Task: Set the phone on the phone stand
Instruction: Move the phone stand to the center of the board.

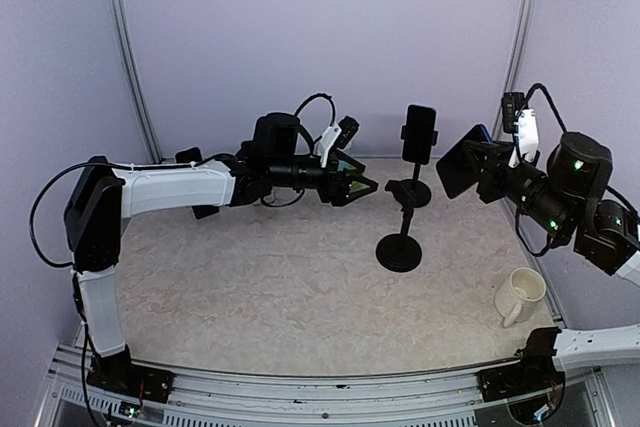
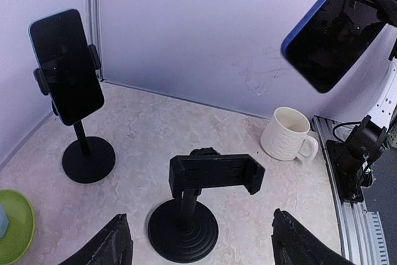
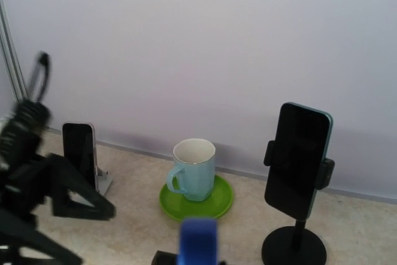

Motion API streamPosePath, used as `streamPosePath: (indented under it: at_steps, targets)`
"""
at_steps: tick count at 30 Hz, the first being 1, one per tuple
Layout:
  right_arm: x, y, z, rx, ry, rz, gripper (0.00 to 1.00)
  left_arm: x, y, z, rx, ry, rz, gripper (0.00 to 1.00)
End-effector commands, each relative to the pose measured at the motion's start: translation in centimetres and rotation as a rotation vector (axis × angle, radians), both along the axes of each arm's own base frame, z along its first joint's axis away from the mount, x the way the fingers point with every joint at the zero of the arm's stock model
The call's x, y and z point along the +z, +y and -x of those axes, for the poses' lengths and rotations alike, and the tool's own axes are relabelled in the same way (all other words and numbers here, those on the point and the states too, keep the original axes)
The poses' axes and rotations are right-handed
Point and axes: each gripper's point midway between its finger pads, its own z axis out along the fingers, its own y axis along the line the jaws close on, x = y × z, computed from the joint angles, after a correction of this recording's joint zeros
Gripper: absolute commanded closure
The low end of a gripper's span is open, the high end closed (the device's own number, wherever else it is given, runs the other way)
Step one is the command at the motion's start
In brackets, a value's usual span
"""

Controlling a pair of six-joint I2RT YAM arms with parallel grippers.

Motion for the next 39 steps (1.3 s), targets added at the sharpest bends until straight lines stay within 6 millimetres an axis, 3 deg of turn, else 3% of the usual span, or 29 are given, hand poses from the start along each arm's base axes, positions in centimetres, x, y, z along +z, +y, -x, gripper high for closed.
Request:
streamPosePath:
  at_steps: [1, 15, 34, 39]
  targets:
    - [1.2, -1.3, 0.7, -0.01, -0.023, -0.064, 1.0, -0.4, -1.2, -0.3, -0.096, 0.011, 0.0, 0.28]
    - [0.3, -1.5, 1.6, 0.024, -0.003, -0.082, 1.0, -2.8, -3.3, -3.9, -0.076, 0.039, 0.005, 0.38]
    - [-0.4, -2.0, 1.7, 0.012, -0.001, -0.071, 1.0, -2.9, -5.2, -3.0, -0.135, 0.05, 0.046, 0.61]
    - [-0.6, -2.0, 1.7, 0.012, 0.001, -0.069, 1.0, -2.9, -5.5, -2.7, -0.142, 0.05, 0.041, 0.62]
